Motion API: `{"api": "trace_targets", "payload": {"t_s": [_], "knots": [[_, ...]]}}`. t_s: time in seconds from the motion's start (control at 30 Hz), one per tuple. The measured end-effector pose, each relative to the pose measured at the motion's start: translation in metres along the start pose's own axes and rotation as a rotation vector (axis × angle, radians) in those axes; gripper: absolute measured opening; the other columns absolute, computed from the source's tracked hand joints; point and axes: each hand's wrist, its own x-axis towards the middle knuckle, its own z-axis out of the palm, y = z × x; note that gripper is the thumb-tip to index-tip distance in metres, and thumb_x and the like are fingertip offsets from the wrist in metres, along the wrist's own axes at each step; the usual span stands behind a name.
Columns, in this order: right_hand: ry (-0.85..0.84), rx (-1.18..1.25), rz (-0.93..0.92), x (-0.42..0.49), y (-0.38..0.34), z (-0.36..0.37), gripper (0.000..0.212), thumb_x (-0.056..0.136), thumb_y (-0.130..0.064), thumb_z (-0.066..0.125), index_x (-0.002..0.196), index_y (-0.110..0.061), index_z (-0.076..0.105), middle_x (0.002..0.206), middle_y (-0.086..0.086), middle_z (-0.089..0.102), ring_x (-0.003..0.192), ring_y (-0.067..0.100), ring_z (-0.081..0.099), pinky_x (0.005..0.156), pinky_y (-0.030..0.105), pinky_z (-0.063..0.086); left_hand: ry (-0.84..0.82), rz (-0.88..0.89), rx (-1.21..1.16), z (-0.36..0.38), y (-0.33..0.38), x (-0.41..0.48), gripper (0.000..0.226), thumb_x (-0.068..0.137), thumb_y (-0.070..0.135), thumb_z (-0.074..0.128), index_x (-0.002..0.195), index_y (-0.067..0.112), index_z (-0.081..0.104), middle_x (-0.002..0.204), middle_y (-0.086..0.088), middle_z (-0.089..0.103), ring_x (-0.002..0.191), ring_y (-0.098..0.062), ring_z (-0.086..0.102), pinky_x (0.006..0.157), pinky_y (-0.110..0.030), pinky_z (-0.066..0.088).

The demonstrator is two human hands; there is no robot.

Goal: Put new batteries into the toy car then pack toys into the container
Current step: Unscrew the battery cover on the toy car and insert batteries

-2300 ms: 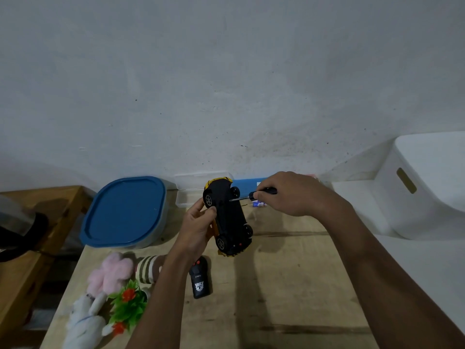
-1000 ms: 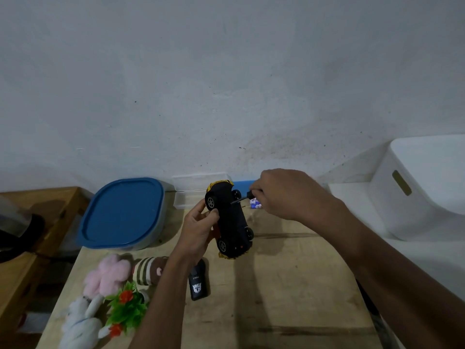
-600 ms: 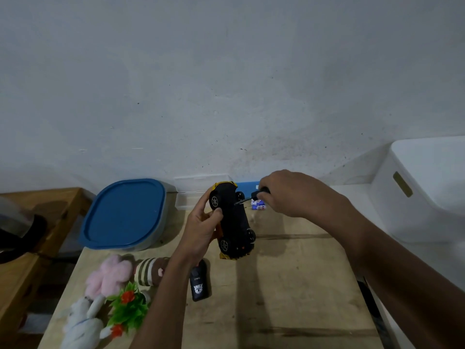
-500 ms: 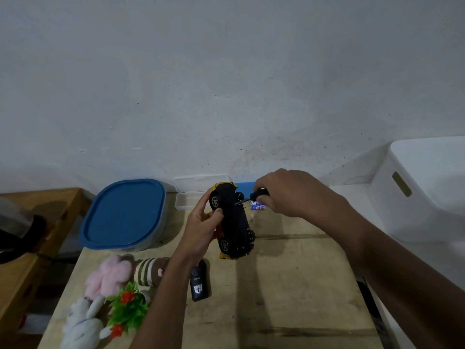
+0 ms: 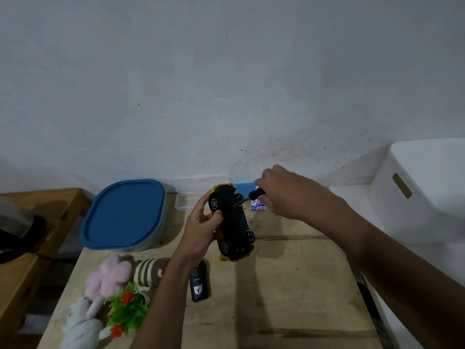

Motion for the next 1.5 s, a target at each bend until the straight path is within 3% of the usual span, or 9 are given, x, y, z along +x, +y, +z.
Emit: {"api": "trace_targets", "payload": {"t_s": [0.1, 0.3, 0.47, 0.63, 0.83, 0.97, 1.17, 1.3, 1.5], "knots": [[-0.058, 0.052, 0.049, -0.002, -0.001, -0.005, 0.024, 0.099, -0.034, 0.044, 0.094, -0.013, 0.055, 0.088, 0.004, 0.054, 0.079, 0.019, 0.055, 0.064, 0.031, 0.04, 0.0, 0.0, -0.003, 0.001, 0.0, 0.001, 0.052, 0.098, 0.002, 0.052, 0.139, 0.034, 0.051, 0.113, -0.02, 0.07, 0.102, -0.033, 0.07, 0.08, -0.047, 0.06], [0.0, -0.091, -0.046, -0.007, 0.0, -0.014, 0.02, 0.095, -0.023, 0.056, 0.114, -0.031, 0.055, 0.097, -0.003, 0.062, 0.078, 0.019, 0.059, 0.061, 0.028, 0.038, -0.005, -0.01, 0.0, 0.001, -0.002, 0.0, 0.052, 0.099, 0.004, 0.053, 0.142, 0.033, 0.048, 0.115, -0.018, 0.07, 0.104, -0.035, 0.069, 0.081, -0.048, 0.059], [0.012, -0.012, -0.076, -0.006, 0.0, -0.013, 0.024, 0.099, -0.029, 0.043, 0.115, -0.029, 0.06, 0.106, -0.003, 0.061, 0.091, 0.018, 0.06, 0.074, 0.035, 0.05, -0.004, -0.008, -0.017, 0.001, -0.001, 0.0, 0.051, 0.1, 0.005, 0.051, 0.141, 0.034, 0.048, 0.109, -0.011, 0.073, 0.101, -0.032, 0.071, 0.078, -0.046, 0.06], [0.023, -0.081, -0.122, -0.002, 0.005, -0.01, 0.036, 0.097, -0.021, 0.055, 0.131, -0.03, 0.054, 0.119, -0.002, 0.053, 0.106, 0.018, 0.05, 0.075, 0.035, 0.051, -0.008, -0.006, -0.025, 0.002, 0.0, 0.0, 0.051, 0.1, 0.004, 0.051, 0.138, 0.037, 0.049, 0.11, -0.011, 0.073, 0.097, -0.028, 0.072, 0.073, -0.041, 0.059], [-0.078, -0.055, 0.035, -0.003, 0.003, -0.015, 0.03, 0.098, -0.042, 0.043, 0.093, -0.015, 0.057, 0.094, 0.005, 0.062, 0.079, 0.022, 0.06, 0.067, 0.033, 0.046, -0.012, -0.003, -0.037, 0.004, 0.002, 0.0, 0.05, 0.1, 0.004, 0.05, 0.135, 0.039, 0.051, 0.108, -0.009, 0.073, 0.096, -0.026, 0.072, 0.071, -0.038, 0.06], [-0.007, -0.149, -0.052, -0.006, 0.003, -0.019, 0.024, 0.097, -0.04, 0.049, 0.112, -0.023, 0.059, 0.102, 0.001, 0.065, 0.088, 0.022, 0.063, 0.067, 0.03, 0.041, -0.009, -0.01, -0.036, 0.005, 0.0, -0.001, 0.05, 0.1, 0.004, 0.05, 0.136, 0.038, 0.05, 0.113, -0.012, 0.071, 0.097, -0.027, 0.072, 0.073, -0.041, 0.06], [0.09, -0.172, -0.128, -0.004, 0.005, -0.013, 0.031, 0.101, -0.036, 0.038, 0.115, -0.032, 0.065, 0.102, -0.005, 0.062, 0.087, 0.017, 0.062, 0.076, 0.035, 0.051, 0.002, -0.015, -0.044, 0.005, 0.001, -0.001, 0.05, 0.099, 0.004, 0.051, 0.136, 0.038, 0.051, 0.118, -0.014, 0.068, 0.101, -0.028, 0.071, 0.076, -0.044, 0.06], [0.132, -0.16, -0.192, -0.003, 0.006, -0.014, 0.031, 0.097, -0.026, 0.054, 0.124, -0.04, 0.061, 0.11, -0.005, 0.055, 0.096, 0.017, 0.056, 0.075, 0.03, 0.045, 0.001, -0.027, -0.043, 0.007, 0.0, -0.002, 0.05, 0.099, 0.005, 0.053, 0.133, 0.041, 0.053, 0.117, -0.015, 0.069, 0.103, -0.032, 0.07, 0.081, -0.049, 0.06], [0.02, -0.131, -0.038, -0.001, 0.006, -0.013, 0.038, 0.099, -0.045, 0.042, 0.113, -0.015, 0.061, 0.108, 0.003, 0.057, 0.085, 0.02, 0.055, 0.071, 0.033, 0.043, 0.002, -0.006, -0.038, 0.005, 0.006, -0.005, 0.049, 0.099, 0.004, 0.052, 0.133, 0.04, 0.052, 0.115, -0.013, 0.07, 0.101, -0.028, 0.071, 0.078, -0.044, 0.061]]}}
